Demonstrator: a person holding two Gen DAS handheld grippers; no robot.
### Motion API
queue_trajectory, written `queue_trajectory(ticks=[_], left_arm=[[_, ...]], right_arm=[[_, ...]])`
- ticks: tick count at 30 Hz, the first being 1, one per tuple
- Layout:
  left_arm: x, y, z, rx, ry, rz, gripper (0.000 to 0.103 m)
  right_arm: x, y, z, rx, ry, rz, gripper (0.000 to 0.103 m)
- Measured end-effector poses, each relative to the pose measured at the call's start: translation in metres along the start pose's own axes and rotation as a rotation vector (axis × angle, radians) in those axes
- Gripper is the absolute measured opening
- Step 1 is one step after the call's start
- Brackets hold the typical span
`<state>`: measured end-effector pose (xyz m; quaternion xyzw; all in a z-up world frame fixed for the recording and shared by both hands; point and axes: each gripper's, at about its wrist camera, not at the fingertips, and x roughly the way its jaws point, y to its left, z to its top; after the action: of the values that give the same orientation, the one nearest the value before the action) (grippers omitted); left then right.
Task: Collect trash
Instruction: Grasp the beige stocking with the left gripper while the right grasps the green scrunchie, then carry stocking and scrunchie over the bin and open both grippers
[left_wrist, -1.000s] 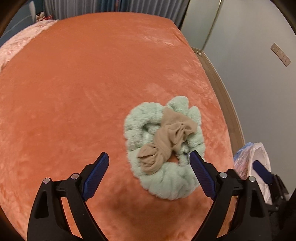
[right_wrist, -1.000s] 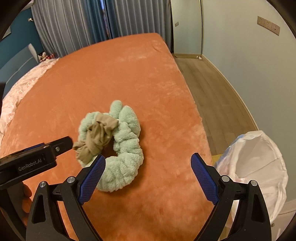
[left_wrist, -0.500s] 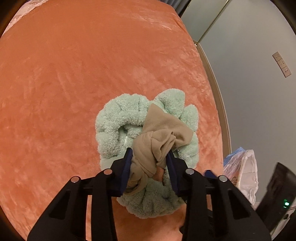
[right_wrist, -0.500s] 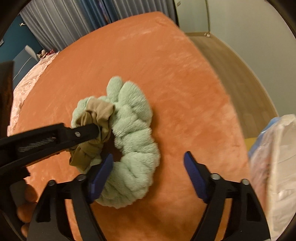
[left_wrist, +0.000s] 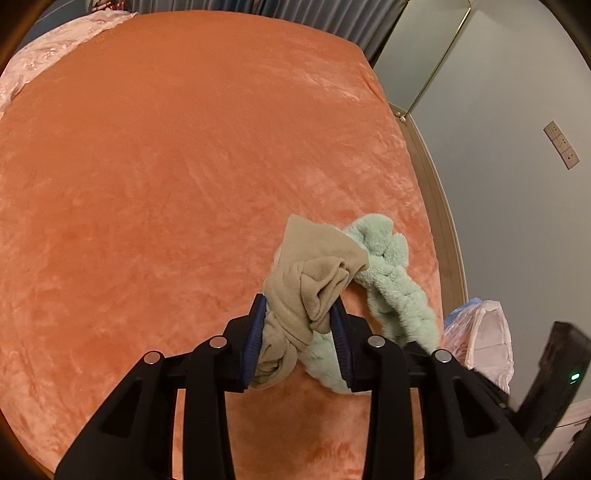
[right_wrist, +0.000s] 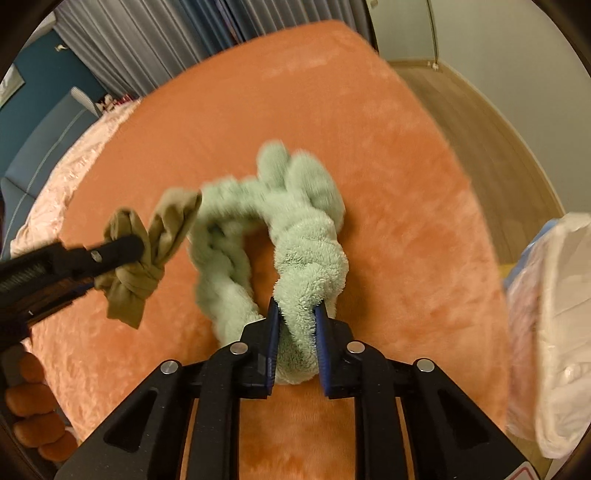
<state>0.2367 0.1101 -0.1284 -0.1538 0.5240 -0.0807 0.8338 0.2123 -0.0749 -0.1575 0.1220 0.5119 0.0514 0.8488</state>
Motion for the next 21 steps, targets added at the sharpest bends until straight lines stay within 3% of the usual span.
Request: queue_trajectory(ticks=[8, 21], left_arm=[[-0.050, -0.037, -0.014, 0.055, -0.053, -0.024, 0.033], [-0.110, -0.155, -0.052, 0.232, -0.121, -0.101, 0.033]], right_arm=[[-0.099, -0.006, 0.019, -0.022, -0.176, -0.024, 0.015], [-0.235, -0.063, 0.018, 0.020, -0.394, -0.097, 0.015]])
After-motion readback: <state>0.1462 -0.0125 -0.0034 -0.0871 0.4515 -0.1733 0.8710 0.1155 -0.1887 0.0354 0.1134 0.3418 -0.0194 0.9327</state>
